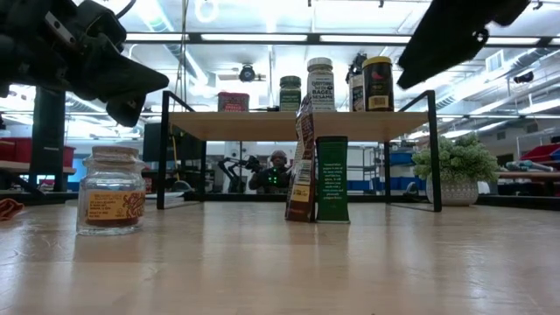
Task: Shelf spices
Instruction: Put the orange seasoning bag on the shelf
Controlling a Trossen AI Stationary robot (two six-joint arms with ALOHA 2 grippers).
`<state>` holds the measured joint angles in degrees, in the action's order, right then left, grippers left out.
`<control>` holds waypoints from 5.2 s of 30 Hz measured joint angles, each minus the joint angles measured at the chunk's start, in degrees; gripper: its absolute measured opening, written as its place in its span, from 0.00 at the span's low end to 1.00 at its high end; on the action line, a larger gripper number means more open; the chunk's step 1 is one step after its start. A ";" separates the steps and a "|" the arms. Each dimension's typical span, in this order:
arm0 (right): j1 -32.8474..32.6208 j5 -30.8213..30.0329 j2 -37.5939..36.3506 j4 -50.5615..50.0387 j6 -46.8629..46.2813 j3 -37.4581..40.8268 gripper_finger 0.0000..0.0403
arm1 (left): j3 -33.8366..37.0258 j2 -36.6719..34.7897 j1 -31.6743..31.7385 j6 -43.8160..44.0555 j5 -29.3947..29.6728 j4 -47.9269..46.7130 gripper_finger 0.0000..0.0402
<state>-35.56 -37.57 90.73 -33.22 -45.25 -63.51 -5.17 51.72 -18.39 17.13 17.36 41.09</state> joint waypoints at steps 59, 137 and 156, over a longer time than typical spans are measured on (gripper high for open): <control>20.60 22.35 2.86 19.24 104.01 -0.23 0.46 | -0.02 -0.02 0.00 2.67 -0.01 1.41 0.01; 37.39 -0.20 27.94 -38.23 49.06 -67.66 0.00 | 0.00 -0.02 -0.02 2.67 -0.01 1.54 0.01; 36.43 1.70 27.94 -38.46 49.85 -67.66 0.04 | 0.00 0.00 -0.02 2.66 -0.02 1.43 0.01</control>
<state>0.86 -35.88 118.67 -71.68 4.60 -131.17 -5.17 51.72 -18.41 19.79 17.34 42.52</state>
